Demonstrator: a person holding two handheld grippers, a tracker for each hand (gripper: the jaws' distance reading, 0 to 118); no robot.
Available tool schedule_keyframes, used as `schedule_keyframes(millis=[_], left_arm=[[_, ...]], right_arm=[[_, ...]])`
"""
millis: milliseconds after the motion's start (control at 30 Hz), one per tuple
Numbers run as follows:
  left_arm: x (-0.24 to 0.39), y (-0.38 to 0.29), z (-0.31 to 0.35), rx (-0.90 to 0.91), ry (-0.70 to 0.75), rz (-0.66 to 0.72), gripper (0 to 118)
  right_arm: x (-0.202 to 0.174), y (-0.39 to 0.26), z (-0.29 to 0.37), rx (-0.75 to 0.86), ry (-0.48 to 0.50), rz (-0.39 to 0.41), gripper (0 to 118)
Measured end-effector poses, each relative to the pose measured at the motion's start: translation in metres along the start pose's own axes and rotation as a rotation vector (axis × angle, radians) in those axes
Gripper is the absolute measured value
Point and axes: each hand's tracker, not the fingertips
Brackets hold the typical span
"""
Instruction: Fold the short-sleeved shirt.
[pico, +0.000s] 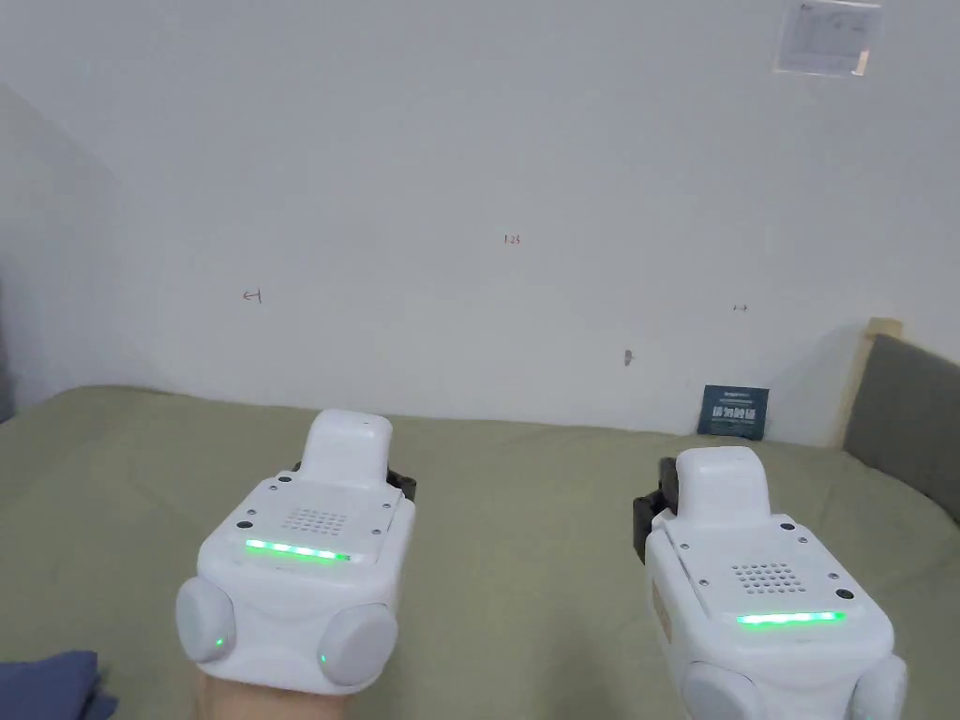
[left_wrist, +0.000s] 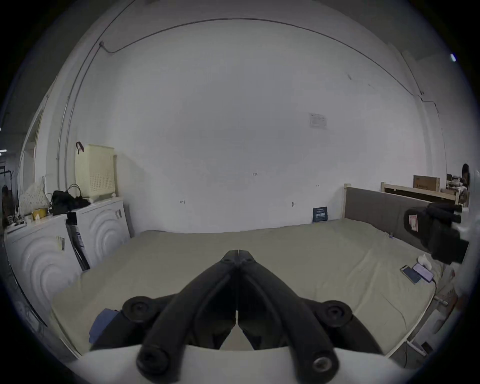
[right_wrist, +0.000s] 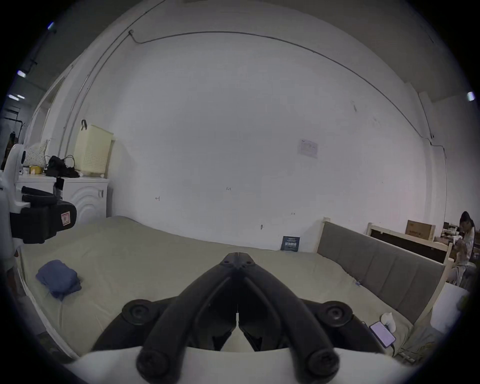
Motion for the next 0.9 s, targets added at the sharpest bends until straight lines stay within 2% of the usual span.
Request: schedule_keyframes(millis=[133,200,233,300,333,367,400,633,700,767,833,900], left_arm=[[0.001,0.0,0.002,0.008,0.001,-0.01,0],[0.001,0.002,0.002,0.012,-0.004,-0.016,4],[-0.001,0.0,0.001,0.012,-0.005,-0.014,31],[-0.001,-0.003,-0.003,0.014,0.01,-0.019,109],[-0.001,-0.004,-0.008,-0.009,0.024,-0.023,118],[-0.001,-0.007,-0.006,-0.055,0.006,-0.032,118],[0.0,-0.007,-0.008,0.007,0.021,-0.028,118],[-0.003,-0.002,-0.002,-0.008,0.072,-0.022,118],[-0.006,-0.003,0.0,0.014,0.034,-0.026,118],[-0.008,-0.004,0.001,0.02,0.004,0.039,118],[-0.006,-0.003,0.003,-0.006,0.036,0.045,118],[-0.01,-0.004,0.001,-0.02,0.007,0.058,118]], right_arm=[[0.005,0.001,0.001,-0.007,0.01,-0.026,3],[0.007,0.0,0.002,-0.007,0.013,-0.025,10],[0.009,-0.001,0.002,-0.009,0.012,-0.024,40],[0.012,-0.001,0.002,-0.018,0.015,-0.036,97],[0.014,-0.002,0.001,-0.028,0.016,-0.041,117],[0.015,-0.004,0.001,-0.028,0.017,-0.045,118],[0.016,-0.005,0.002,-0.023,0.015,-0.046,118],[0.027,-0.011,0.001,-0.03,0.006,-0.046,118],[0.025,-0.009,0.002,-0.035,0.005,-0.047,118],[0.028,-0.011,0.002,-0.038,0.013,-0.047,118],[0.027,-0.011,0.002,-0.039,0.014,-0.051,118],[0.028,-0.013,0.002,-0.044,0.028,-0.062,118]])
